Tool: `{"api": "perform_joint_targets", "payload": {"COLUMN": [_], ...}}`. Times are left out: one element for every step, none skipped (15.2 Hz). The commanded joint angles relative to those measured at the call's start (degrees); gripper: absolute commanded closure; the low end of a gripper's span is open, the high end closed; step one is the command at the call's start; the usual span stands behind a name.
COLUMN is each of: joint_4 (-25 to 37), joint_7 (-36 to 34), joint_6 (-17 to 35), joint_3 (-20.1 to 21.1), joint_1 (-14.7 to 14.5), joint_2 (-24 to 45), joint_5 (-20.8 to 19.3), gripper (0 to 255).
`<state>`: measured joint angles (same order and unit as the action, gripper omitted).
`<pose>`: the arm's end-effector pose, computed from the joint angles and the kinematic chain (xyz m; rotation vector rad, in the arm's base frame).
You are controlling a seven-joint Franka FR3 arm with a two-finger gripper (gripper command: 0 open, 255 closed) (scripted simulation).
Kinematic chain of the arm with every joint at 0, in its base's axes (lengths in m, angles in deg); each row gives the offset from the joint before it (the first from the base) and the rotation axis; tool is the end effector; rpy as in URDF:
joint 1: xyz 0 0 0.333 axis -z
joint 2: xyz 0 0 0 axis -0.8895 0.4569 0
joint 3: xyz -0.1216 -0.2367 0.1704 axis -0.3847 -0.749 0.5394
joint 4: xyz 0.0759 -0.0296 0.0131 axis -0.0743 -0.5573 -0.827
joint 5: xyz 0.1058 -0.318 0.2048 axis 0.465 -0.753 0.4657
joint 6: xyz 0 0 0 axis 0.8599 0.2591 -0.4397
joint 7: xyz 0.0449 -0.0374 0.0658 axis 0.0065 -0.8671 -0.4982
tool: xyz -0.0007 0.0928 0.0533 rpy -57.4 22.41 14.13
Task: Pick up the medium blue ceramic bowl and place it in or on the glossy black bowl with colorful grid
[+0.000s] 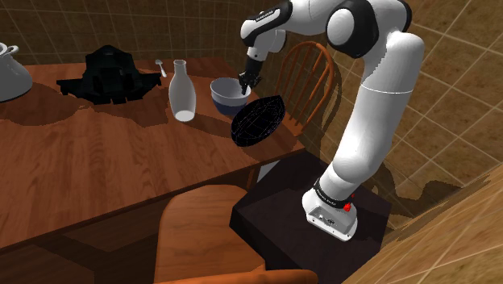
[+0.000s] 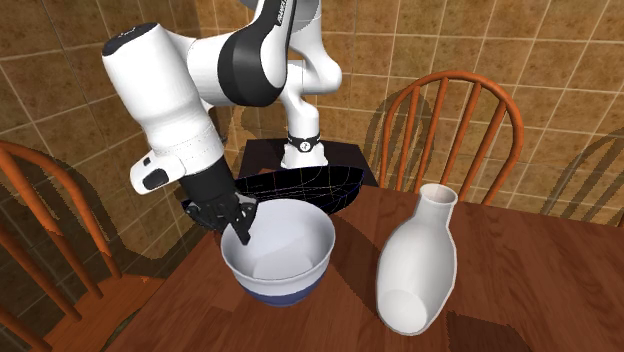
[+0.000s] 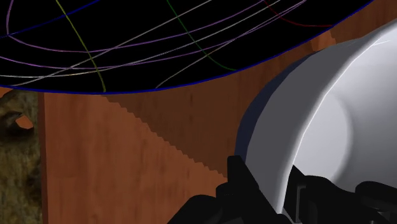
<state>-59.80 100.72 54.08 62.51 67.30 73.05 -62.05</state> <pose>0.5681 -0.1937 0.3466 -2.8882 0.4009 0.0518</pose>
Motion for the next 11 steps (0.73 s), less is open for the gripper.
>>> {"api": "perform_joint_targets", "payload": {"joint_4": [0.62,0.94,1.27,1.61,1.96,2.33,2.71,3.11,3.51,3.93,4.37], "joint_7": [-0.48,-0.72,-0.95,-1.18,-1.41,-1.63,-1.85,-2.07,-2.28,-2.5,-2.7], "joint_6": [-1.18,-1.81,-2.44,-3.07,-3.71,-4.36,-5.0,-5.65,-6.31,-6.96,-7.63], "joint_3": [-0.12,-0.18,-0.23,-0.29,-0.34,-0.38,-0.43,-0.47,-0.51,-0.55,-0.59], "joint_1": [-0.06,-0.09,-0.11,-0.13,-0.15,-0.17,-0.18,-0.2,-0.21,-0.22,-0.22], "joint_2": [-0.71,-1.07,-1.42,-1.76,-2.09,-2.41,-2.72,-3.02,-3.3,-3.58,-3.85], "joint_5": [-0.4,-0.62,-0.82,-1.02,-1.22,-1.41,-1.59,-1.77,-1.94,-2.11,-2.27], "gripper": [255,255,255,255,255,255,255,255,255,255,255]}}
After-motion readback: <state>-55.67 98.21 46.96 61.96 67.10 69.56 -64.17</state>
